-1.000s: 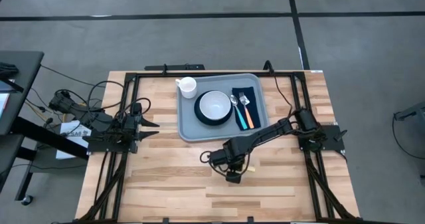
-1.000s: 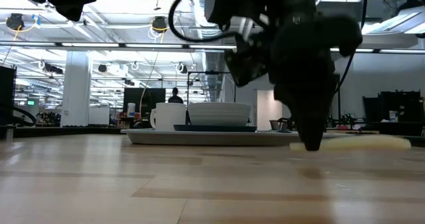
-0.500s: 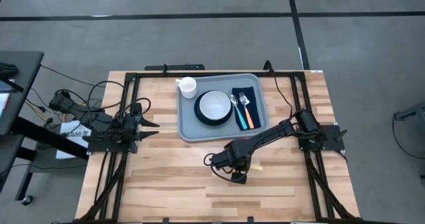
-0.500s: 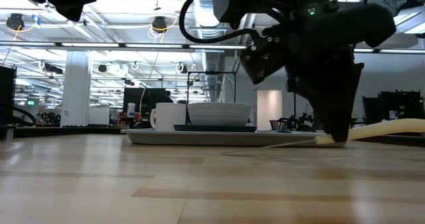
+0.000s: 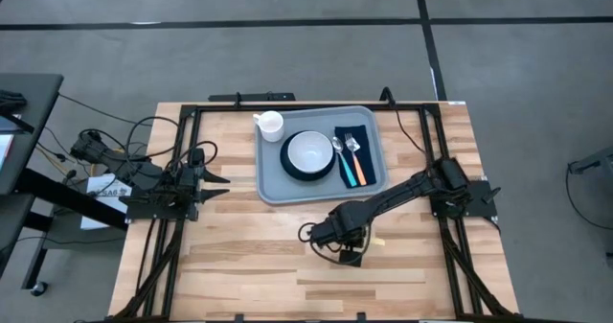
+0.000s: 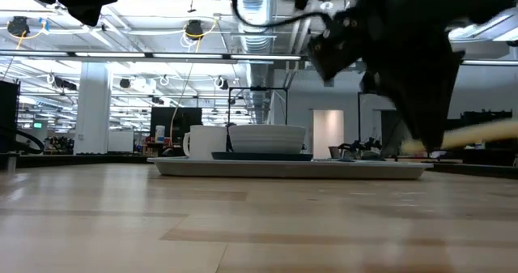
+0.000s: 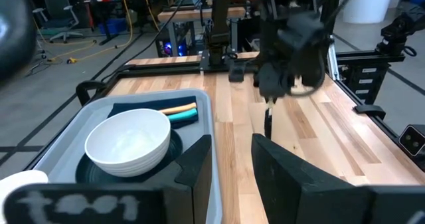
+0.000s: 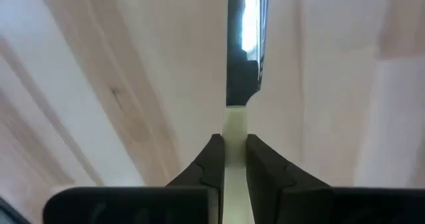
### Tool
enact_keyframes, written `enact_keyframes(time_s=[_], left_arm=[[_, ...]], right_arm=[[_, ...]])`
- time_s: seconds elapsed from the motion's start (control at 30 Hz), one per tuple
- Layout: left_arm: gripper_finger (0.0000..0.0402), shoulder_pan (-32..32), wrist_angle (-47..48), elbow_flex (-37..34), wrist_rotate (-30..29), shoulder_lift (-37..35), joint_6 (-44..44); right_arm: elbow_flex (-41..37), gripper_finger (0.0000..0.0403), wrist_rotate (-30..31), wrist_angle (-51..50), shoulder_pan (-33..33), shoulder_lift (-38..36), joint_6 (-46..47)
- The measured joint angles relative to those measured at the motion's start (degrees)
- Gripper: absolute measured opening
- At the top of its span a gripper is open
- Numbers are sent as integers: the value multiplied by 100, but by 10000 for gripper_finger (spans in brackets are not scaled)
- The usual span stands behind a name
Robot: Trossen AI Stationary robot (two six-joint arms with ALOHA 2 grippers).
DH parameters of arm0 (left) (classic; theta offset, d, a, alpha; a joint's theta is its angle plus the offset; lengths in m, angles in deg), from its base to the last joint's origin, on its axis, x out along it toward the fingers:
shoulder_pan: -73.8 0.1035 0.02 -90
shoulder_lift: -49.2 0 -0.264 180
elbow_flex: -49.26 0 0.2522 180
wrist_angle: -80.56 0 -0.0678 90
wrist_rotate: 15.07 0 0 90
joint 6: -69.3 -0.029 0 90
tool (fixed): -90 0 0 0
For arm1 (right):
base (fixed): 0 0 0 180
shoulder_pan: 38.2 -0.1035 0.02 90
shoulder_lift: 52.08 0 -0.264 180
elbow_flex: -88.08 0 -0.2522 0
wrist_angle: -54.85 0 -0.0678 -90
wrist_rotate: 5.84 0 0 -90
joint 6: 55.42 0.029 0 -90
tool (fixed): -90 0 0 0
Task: Set up tray
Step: Put the yellow knife on the dark blue napkin to the right of the orange fork
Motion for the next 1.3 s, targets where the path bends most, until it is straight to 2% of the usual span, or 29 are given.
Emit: enact_keyframes(time_s=[0.23, 0.37, 0.53, 0.7, 0.93, 1.13, 1.3], left_arm=[[96, 0, 0, 0, 2, -2, 0], [96, 0, 0, 0, 2, -2, 2], [96, 0, -16, 0, 2, -1, 0], [96, 0, -54, 0, 2, -2, 121], [96, 0, -52, 0, 2, -2, 151], [96, 0, -50, 0, 2, -2, 146], [96, 0, -51, 0, -1, -2, 89]], right_arm=[[0, 28, 416, -331, -78, -845, 626], [0, 28, 888, -618, -109, -1390, 1103], [-224, 28, 1434, -692, 222, -1944, 1725], [-664, 29, 1919, -668, 900, -2349, 1832], [-1587, 29, 1889, -9, 2377, -2926, 1847], [-2344, 30, 1097, 1065, 3756, -3128, 1840], [-2472, 28, 828, 1231, 4501, -2730, 1652]])
